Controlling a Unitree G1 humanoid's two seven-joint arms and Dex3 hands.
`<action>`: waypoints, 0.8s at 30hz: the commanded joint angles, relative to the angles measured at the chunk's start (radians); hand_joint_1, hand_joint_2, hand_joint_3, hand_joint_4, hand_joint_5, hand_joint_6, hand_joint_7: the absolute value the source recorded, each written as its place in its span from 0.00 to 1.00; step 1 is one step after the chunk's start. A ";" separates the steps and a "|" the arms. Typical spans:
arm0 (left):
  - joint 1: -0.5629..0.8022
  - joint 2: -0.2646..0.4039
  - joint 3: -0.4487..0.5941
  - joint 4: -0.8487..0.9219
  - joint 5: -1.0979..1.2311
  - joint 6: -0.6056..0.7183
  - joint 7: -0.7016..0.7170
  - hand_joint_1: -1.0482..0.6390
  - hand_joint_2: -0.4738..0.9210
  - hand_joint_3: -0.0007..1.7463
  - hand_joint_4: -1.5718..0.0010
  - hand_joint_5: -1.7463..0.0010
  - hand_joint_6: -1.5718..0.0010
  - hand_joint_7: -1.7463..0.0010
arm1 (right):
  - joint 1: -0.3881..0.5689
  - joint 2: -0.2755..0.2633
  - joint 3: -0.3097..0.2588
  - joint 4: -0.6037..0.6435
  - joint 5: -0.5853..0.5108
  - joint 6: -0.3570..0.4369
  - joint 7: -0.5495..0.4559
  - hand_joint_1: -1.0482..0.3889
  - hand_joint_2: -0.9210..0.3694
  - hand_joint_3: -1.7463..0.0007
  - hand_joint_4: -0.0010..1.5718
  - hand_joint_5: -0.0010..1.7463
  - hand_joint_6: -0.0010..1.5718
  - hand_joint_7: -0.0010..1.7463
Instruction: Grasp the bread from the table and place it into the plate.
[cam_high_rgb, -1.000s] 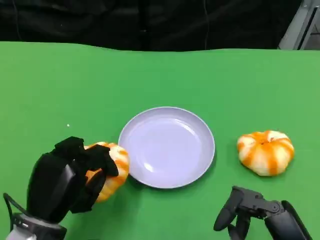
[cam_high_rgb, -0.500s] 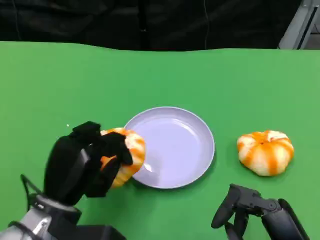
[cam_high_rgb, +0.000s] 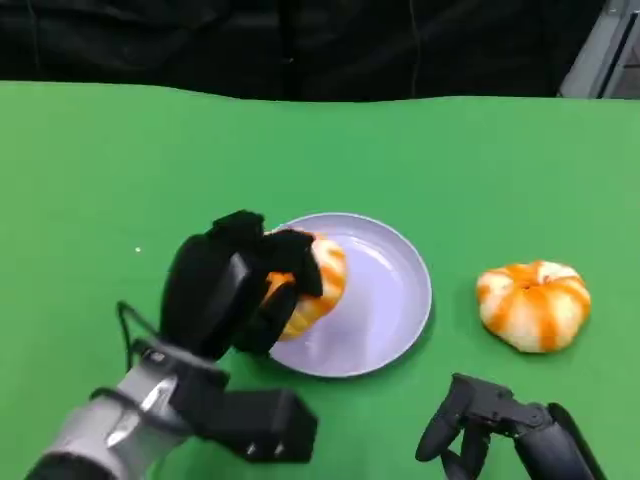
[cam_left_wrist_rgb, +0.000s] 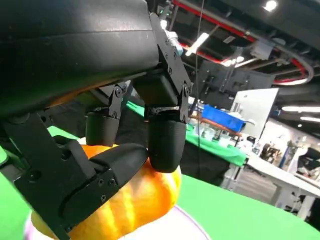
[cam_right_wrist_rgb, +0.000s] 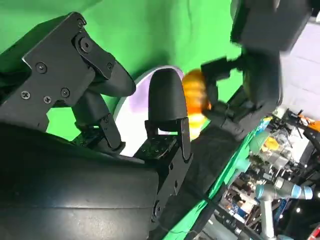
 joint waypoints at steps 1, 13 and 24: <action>-0.071 -0.027 -0.021 0.083 -0.014 0.015 -0.029 0.54 0.48 0.86 0.41 0.00 0.48 0.11 | -0.006 -0.002 -0.003 0.012 0.001 -0.016 -0.019 0.73 0.45 0.23 0.52 0.99 0.48 0.75; -0.036 -0.026 -0.066 -0.076 -0.074 0.253 -0.535 0.23 1.00 0.17 1.00 0.96 0.97 1.00 | -0.002 0.002 0.012 0.007 0.004 0.001 -0.013 0.71 0.47 0.21 0.50 1.00 0.48 0.76; 0.035 0.050 -0.062 -0.271 -0.096 0.348 -0.756 0.16 1.00 0.31 1.00 1.00 0.98 0.99 | 0.003 0.001 0.019 -0.011 0.001 0.019 -0.006 0.71 0.47 0.21 0.49 1.00 0.47 0.78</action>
